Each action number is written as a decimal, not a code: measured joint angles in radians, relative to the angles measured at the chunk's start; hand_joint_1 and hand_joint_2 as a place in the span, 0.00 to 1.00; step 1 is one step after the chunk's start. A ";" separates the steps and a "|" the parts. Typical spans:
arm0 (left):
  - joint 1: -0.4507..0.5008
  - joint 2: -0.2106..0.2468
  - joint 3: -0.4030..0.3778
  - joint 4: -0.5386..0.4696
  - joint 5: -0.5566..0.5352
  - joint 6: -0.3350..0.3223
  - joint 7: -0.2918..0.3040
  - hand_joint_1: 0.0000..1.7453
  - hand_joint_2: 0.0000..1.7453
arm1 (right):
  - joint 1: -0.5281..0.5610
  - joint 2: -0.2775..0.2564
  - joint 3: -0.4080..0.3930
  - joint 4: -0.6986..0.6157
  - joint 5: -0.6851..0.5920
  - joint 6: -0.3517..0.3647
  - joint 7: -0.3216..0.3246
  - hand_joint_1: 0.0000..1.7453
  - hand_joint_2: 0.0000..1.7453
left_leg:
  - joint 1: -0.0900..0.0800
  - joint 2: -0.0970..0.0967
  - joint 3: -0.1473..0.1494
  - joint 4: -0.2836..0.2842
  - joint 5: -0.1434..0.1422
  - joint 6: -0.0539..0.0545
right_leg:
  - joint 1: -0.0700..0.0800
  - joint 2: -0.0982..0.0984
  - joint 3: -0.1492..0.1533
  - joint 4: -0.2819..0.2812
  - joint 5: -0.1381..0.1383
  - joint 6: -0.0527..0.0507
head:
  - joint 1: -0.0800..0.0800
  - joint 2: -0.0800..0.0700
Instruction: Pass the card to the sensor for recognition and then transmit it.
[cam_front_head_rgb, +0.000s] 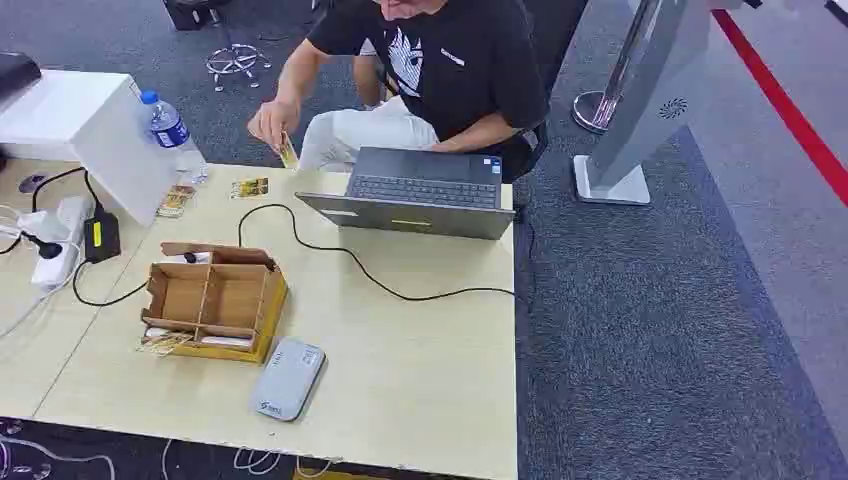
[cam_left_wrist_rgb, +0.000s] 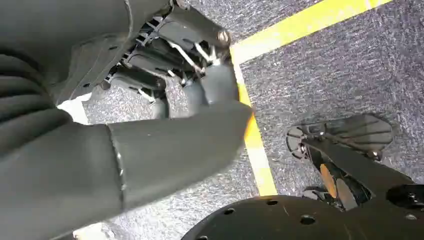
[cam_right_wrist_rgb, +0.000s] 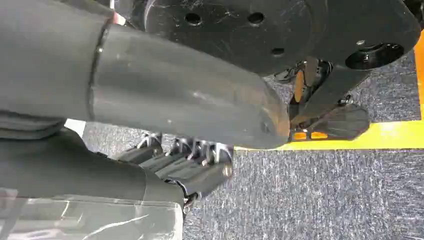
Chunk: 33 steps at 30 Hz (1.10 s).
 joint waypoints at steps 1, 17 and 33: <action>0.000 0.000 0.000 0.000 0.000 0.000 0.000 0.02 1.00 | 0.000 0.000 0.000 0.000 0.000 0.000 0.000 0.00 1.00 | 0.000 0.000 0.000 0.000 0.000 0.000 | 0.000 0.000 0.000 0.000 0.000 0.000 | 0.000 0.000; -0.051 0.069 0.193 0.005 0.261 -0.082 -0.037 0.00 1.00 | -0.045 -0.007 -0.142 0.024 -0.180 0.101 -0.091 0.00 1.00 | 0.000 0.000 0.000 0.000 0.000 0.000 | 0.000 0.000 0.000 0.000 0.000 0.000 | 0.000 0.000; -0.110 0.111 0.502 -0.013 0.560 -0.169 -0.166 0.00 1.00 | -0.098 -0.010 -0.373 0.054 -0.387 0.245 -0.199 0.00 1.00 | 0.000 0.000 0.001 0.000 0.000 0.000 | 0.000 0.000 0.000 0.000 0.000 0.000 | 0.000 0.000</action>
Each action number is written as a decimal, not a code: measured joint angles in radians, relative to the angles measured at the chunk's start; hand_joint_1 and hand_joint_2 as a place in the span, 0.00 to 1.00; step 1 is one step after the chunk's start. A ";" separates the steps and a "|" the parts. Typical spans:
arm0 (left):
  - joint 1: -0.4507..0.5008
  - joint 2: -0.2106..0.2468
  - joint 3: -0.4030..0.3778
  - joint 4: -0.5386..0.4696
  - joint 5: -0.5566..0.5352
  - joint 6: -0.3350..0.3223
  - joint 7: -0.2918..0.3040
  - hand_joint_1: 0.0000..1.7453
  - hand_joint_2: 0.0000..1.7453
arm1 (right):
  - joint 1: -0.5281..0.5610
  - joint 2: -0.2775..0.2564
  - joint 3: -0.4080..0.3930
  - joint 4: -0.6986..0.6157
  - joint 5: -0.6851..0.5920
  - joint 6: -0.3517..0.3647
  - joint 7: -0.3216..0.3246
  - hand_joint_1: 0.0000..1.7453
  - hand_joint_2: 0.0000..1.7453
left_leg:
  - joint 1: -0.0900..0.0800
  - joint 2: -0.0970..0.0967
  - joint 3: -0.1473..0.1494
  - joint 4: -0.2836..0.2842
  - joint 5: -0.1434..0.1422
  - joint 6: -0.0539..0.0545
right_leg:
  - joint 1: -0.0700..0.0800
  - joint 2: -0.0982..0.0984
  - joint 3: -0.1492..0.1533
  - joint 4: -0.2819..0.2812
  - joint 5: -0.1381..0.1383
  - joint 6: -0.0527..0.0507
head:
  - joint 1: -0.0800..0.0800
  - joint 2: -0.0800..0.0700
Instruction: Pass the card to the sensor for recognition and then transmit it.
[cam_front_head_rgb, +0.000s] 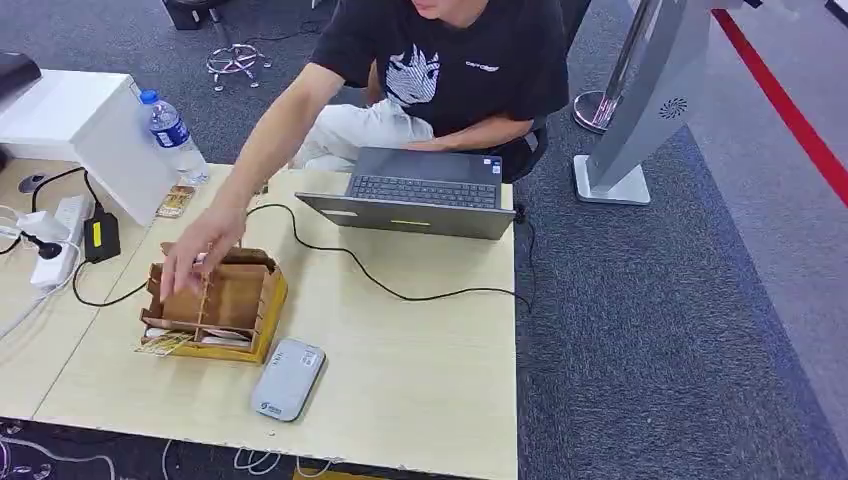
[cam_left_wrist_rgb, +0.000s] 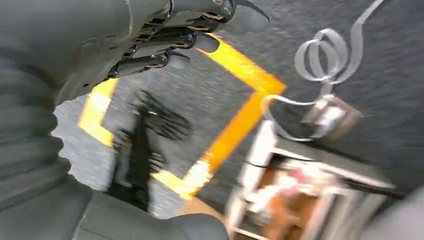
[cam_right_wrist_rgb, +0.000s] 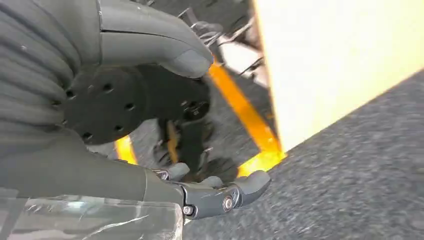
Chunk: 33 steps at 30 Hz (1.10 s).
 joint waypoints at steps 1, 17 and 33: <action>-0.003 -0.002 0.020 -0.018 0.009 -0.001 -0.012 0.00 1.00 | -0.002 0.000 -0.015 0.000 -0.009 0.009 -0.006 0.00 1.00 | 0.000 0.000 0.000 0.000 0.000 0.000 | 0.000 0.000 0.000 0.000 0.000 0.000 | 0.000 0.000; 0.009 -0.143 0.224 -0.469 0.004 0.056 -0.179 0.00 1.00 | -0.027 0.024 -0.225 -0.007 -0.040 0.075 -0.087 0.00 1.00 | 0.000 -0.002 -0.001 0.000 0.000 0.001 | 0.000 -0.002 0.000 0.000 0.000 0.000 | 0.000 0.000; 0.051 -0.288 0.292 -1.015 -0.031 0.212 -0.358 0.00 1.00 | -0.057 0.072 -0.447 -0.036 0.005 0.118 -0.142 0.00 1.00 | 0.000 -0.003 -0.001 0.000 0.001 0.000 | 0.000 -0.004 0.002 0.000 0.000 0.000 | 0.000 0.000</action>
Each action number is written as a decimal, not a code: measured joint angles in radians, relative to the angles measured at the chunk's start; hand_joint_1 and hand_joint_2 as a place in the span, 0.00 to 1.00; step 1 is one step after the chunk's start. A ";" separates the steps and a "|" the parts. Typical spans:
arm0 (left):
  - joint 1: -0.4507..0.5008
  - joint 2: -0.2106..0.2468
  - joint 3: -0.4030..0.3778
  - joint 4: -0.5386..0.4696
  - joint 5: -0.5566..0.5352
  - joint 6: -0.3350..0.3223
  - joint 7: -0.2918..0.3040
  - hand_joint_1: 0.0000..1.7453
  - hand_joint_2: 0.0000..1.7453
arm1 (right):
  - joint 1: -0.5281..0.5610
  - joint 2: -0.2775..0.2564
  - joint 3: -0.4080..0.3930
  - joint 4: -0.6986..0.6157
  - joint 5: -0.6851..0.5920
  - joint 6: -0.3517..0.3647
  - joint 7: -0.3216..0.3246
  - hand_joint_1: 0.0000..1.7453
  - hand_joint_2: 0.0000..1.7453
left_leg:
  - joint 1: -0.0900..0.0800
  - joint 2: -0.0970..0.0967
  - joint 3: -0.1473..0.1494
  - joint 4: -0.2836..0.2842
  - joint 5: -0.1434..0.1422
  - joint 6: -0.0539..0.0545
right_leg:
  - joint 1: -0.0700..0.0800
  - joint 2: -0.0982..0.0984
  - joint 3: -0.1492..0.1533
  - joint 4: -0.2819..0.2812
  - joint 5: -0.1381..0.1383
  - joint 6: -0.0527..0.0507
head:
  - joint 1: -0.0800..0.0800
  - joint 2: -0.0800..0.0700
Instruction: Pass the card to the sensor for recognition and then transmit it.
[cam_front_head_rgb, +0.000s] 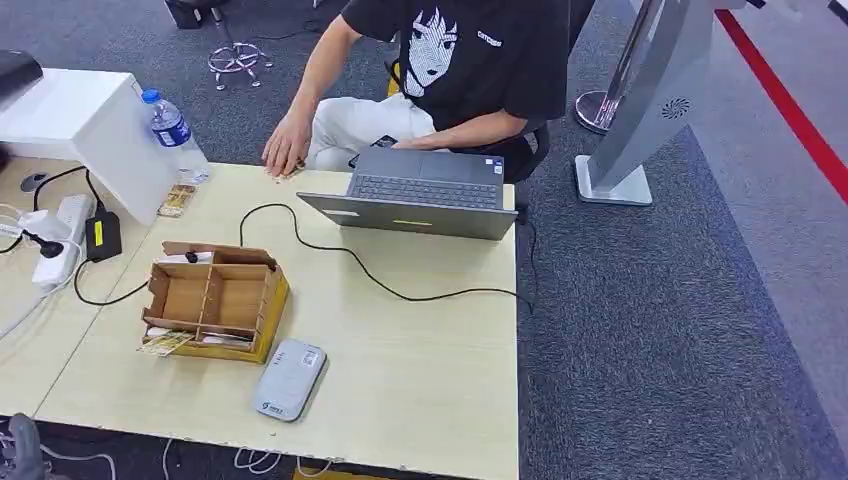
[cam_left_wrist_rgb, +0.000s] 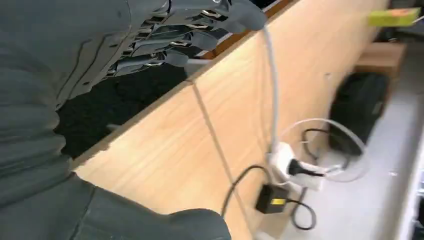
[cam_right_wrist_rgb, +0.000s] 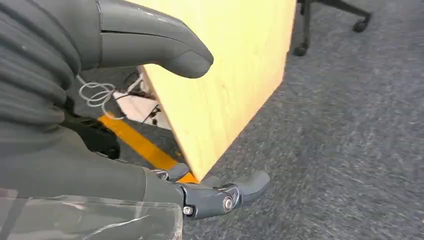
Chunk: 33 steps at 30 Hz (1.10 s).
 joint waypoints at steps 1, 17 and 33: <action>0.002 -0.008 0.001 -0.037 -0.011 0.011 -0.010 0.00 1.00 | -0.001 0.003 -0.015 -0.002 0.003 0.003 -0.004 0.00 1.00 | 0.000 0.000 0.000 0.000 0.000 0.000 | 0.000 0.000 0.000 0.000 0.000 0.000 | 0.000 0.000; 0.043 -0.041 -0.117 -0.335 -0.430 0.122 -0.050 0.00 1.00 | -0.006 0.052 -0.134 -0.090 0.074 0.034 -0.045 0.00 1.00 | 0.000 0.001 0.001 0.000 0.000 0.000 | 0.000 0.001 0.000 0.000 0.000 0.000 | 0.000 0.000; 0.011 0.069 -0.436 -0.373 -0.924 0.173 0.058 0.00 1.00 | -0.018 0.078 -0.198 -0.134 0.171 0.078 -0.084 0.00 1.00 | 0.000 0.002 0.001 0.000 0.000 0.000 | 0.000 0.002 0.000 0.000 0.000 0.000 | 0.000 0.000</action>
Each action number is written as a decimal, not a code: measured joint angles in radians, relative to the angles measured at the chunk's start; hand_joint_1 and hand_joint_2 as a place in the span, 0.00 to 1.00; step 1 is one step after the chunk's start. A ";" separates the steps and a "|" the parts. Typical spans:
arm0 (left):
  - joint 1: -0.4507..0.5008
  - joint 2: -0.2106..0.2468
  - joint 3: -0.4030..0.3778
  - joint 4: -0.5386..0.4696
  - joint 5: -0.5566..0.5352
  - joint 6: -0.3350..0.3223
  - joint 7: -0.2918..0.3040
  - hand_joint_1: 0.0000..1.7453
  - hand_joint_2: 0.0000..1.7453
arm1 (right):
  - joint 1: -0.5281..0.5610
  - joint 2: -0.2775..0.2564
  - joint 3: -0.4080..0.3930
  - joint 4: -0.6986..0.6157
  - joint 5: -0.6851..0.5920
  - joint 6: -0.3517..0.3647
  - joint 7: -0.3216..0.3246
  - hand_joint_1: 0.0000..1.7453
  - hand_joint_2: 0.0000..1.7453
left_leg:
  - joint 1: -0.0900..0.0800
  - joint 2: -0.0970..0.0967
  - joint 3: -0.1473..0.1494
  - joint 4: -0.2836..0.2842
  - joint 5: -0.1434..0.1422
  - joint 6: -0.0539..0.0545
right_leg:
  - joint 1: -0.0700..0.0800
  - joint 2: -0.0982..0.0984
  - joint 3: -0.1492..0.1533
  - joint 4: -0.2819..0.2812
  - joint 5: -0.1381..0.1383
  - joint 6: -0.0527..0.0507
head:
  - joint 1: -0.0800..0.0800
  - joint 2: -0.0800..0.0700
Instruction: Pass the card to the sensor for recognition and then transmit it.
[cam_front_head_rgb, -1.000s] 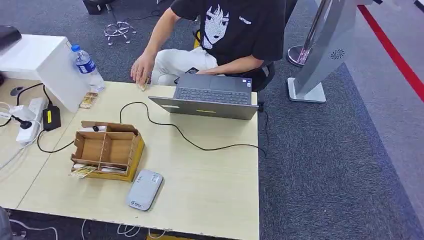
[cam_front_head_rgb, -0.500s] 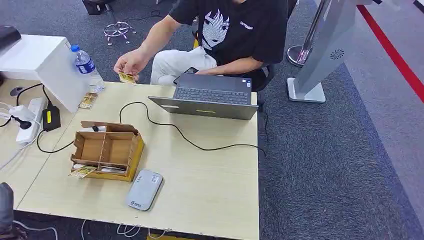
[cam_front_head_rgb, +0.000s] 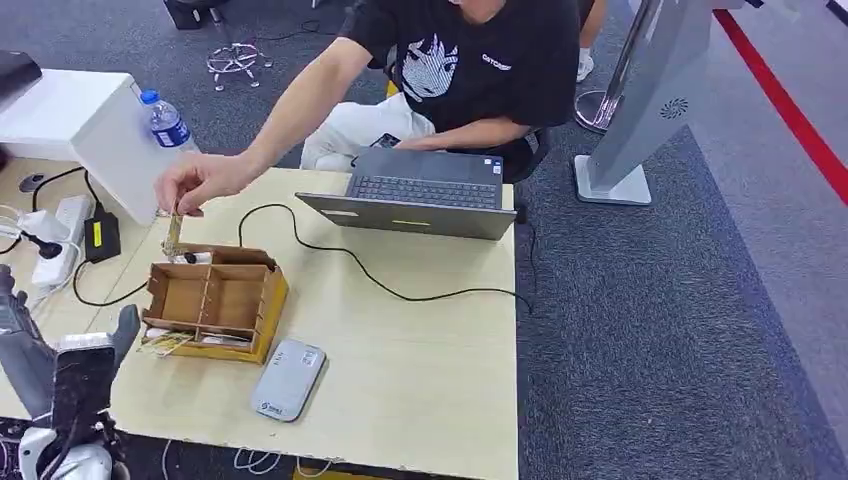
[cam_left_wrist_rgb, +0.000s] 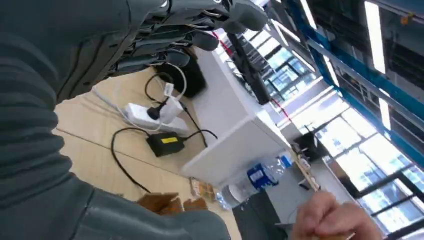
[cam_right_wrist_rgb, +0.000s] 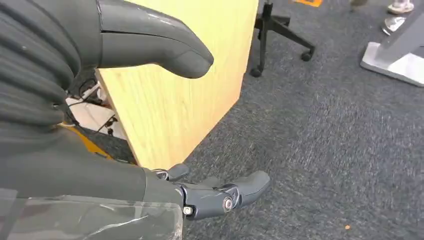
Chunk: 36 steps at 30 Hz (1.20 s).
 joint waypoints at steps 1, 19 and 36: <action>-0.005 0.008 -0.018 0.000 -0.028 0.002 0.009 0.00 1.00 | -0.001 0.001 -0.005 0.000 0.006 0.002 -0.003 0.00 1.00 | 0.000 0.000 0.000 0.000 0.000 0.000 | 0.000 0.000 0.000 0.000 0.000 0.000 | 0.000 0.000; -0.086 0.143 -0.390 0.000 -0.569 0.060 0.173 1.00 1.00 | -0.021 0.021 -0.089 -0.010 0.123 0.045 -0.049 0.00 1.00 | 0.000 0.000 0.000 0.000 0.000 0.000 | 0.000 0.001 -0.001 0.000 0.000 0.000 | 0.000 0.000; -0.146 0.252 -0.690 0.006 -1.024 0.130 0.280 1.00 1.00 | -0.040 0.045 -0.182 -0.027 0.239 0.073 -0.072 0.00 1.00 | 0.000 0.001 -0.001 0.000 0.000 0.000 | 0.000 0.002 -0.001 0.000 0.000 0.000 | 0.000 0.000</action>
